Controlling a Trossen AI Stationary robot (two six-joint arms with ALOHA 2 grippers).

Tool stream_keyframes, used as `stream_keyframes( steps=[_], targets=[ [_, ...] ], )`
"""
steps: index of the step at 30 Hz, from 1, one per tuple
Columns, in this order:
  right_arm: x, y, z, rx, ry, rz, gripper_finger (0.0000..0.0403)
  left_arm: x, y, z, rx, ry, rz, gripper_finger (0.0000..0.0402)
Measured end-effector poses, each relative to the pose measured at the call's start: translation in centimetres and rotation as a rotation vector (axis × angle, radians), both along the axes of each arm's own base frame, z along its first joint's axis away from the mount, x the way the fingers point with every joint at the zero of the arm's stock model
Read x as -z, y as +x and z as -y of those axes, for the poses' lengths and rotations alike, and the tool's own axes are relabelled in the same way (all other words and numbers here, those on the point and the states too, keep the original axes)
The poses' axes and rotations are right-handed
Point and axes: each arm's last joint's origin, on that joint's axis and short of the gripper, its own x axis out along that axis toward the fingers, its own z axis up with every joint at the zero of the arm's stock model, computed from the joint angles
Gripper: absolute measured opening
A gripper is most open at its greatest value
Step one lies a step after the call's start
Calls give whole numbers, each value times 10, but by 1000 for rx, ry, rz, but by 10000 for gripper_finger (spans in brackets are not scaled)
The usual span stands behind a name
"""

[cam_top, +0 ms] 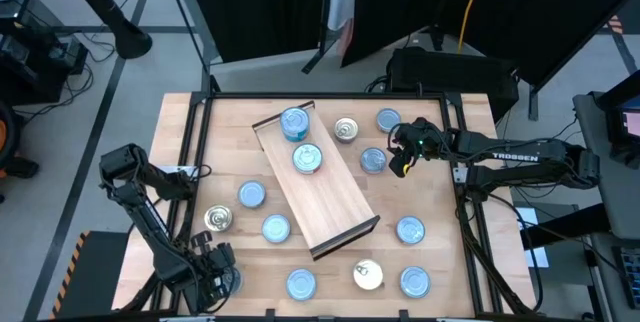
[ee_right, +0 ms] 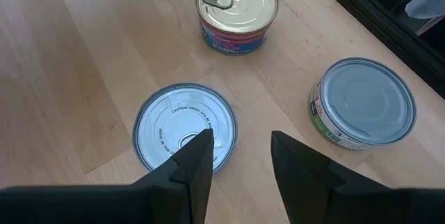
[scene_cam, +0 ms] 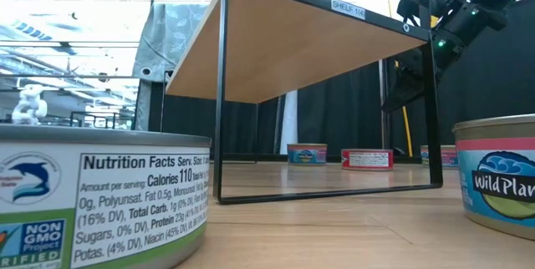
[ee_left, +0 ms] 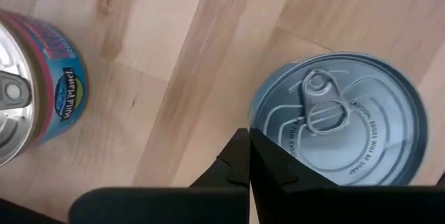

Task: Stack canned seafood by type on shelf
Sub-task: Stack the yellow-blue tuna can on top of the yellow-blue tuna cans on the shelf

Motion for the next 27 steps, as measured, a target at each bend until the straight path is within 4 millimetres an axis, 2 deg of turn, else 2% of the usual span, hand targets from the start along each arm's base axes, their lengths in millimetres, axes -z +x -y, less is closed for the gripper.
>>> stream_keyframes(
  steps=[13, 27],
  targets=[
    [0, 0, 0, -3, -2, -1, 137, 2, -1, -2, 0, 14, -3, 0],
    [0, 0, 0, -2, -2, 0, 137, 23, 5, -19, 13, 60, 2, 0]
  ],
)
